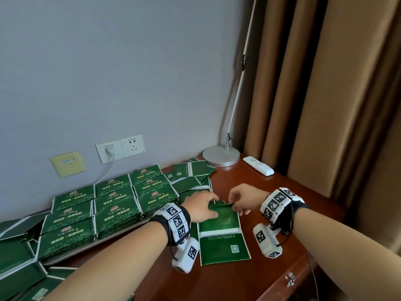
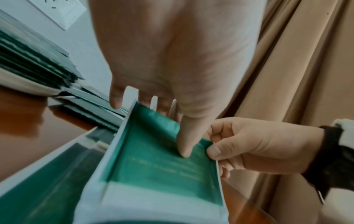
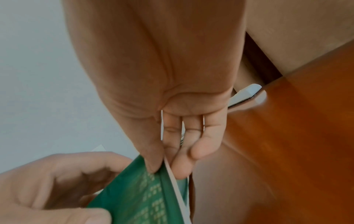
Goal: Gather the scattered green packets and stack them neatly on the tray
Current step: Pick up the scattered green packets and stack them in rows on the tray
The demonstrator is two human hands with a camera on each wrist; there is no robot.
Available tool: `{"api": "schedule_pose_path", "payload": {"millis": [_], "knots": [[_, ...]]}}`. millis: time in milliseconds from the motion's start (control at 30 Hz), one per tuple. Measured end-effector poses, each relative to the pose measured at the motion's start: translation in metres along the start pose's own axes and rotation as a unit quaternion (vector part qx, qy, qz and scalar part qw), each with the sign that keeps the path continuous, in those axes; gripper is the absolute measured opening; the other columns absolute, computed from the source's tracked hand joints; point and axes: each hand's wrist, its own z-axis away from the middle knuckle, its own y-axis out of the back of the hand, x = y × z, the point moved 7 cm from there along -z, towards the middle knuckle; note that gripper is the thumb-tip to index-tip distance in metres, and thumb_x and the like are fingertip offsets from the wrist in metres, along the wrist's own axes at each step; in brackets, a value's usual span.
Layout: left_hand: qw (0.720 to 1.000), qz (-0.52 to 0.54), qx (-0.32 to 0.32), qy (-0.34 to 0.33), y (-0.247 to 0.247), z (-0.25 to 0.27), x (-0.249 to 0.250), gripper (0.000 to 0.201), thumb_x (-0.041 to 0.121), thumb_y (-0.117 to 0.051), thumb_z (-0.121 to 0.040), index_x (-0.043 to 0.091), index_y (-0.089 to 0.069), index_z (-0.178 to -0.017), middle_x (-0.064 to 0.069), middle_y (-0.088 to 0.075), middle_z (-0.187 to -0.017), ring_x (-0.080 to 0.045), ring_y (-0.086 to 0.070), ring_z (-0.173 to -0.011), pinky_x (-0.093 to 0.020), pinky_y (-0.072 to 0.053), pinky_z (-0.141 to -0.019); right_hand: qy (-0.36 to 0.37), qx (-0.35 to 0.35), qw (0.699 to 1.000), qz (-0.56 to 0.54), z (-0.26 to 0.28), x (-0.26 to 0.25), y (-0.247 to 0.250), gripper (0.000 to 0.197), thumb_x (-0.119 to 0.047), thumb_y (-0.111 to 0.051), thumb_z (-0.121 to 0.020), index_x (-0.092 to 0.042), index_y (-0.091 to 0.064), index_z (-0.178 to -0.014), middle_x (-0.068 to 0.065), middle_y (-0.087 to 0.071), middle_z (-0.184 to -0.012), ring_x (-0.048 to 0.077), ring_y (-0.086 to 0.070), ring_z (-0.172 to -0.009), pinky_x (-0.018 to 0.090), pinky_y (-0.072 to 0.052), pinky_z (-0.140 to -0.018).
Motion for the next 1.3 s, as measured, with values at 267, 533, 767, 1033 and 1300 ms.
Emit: {"api": "schedule_pose_path", "payload": {"millis": [267,533,767,1033,1300], "knots": [[0.999,0.029,0.018,0.033,0.011,0.018,-0.020,0.036,0.020,-0.071,-0.087,0.015,-0.063,-0.122,-0.008,-0.070,-0.107,-0.023,-0.070,-0.081,-0.031,-0.055,-0.075,0.000,0.058,0.998,-0.040,-0.017,-0.008,-0.002,0.012,-0.024,-0.064,-0.091,-0.014,-0.067,-0.097,0.006,-0.072,-0.085,0.011,-0.065,-0.067,0.025,-0.055,-0.060],[0.994,-0.003,0.058,0.092,0.037,0.047,-0.066,0.052,0.021,-0.071,-0.087,0.014,-0.057,-0.136,-0.007,-0.063,-0.129,-0.025,-0.064,-0.109,-0.037,-0.050,-0.098,-0.036,0.049,0.988,0.143,-0.043,-0.013,-0.021,0.057,-0.030,-0.079,-0.078,-0.020,-0.058,-0.130,-0.004,-0.061,-0.128,0.016,-0.058,-0.115,0.030,-0.047,-0.097],[0.992,-0.025,0.065,0.105,0.037,0.049,-0.070,0.036,0.018,-0.070,-0.084,0.015,-0.066,-0.119,-0.002,-0.067,-0.110,-0.025,-0.066,-0.097,-0.037,-0.054,-0.089,-0.057,0.041,0.981,0.182,-0.035,-0.014,-0.024,0.066,-0.030,-0.084,-0.072,-0.018,-0.056,-0.131,-0.001,-0.059,-0.128,0.018,-0.057,-0.113,0.028,-0.049,-0.092],[0.992,-0.049,0.074,0.095,0.029,0.033,-0.046,0.037,0.014,-0.063,-0.084,0.019,-0.064,-0.121,0.001,-0.065,-0.103,-0.022,-0.063,-0.088,-0.030,-0.050,-0.078,-0.124,0.065,0.985,0.102,0.004,0.024,0.006,0.029,-0.010,-0.076,-0.080,-0.014,-0.058,-0.103,0.000,-0.060,-0.077,0.011,-0.059,-0.064,0.021,-0.050,-0.055],[0.991,-0.067,0.076,0.086,0.020,0.024,-0.021,0.036,0.010,-0.058,-0.080,0.022,-0.065,-0.114,-0.001,-0.066,-0.101,-0.027,-0.065,-0.092,-0.032,-0.052,-0.076,-0.096,0.170,0.977,0.086,0.031,0.038,0.050,0.016,-0.010,-0.070,-0.076,-0.021,-0.060,-0.084,-0.003,-0.063,-0.089,0.008,-0.061,-0.075,0.020,-0.047,-0.055]]}}
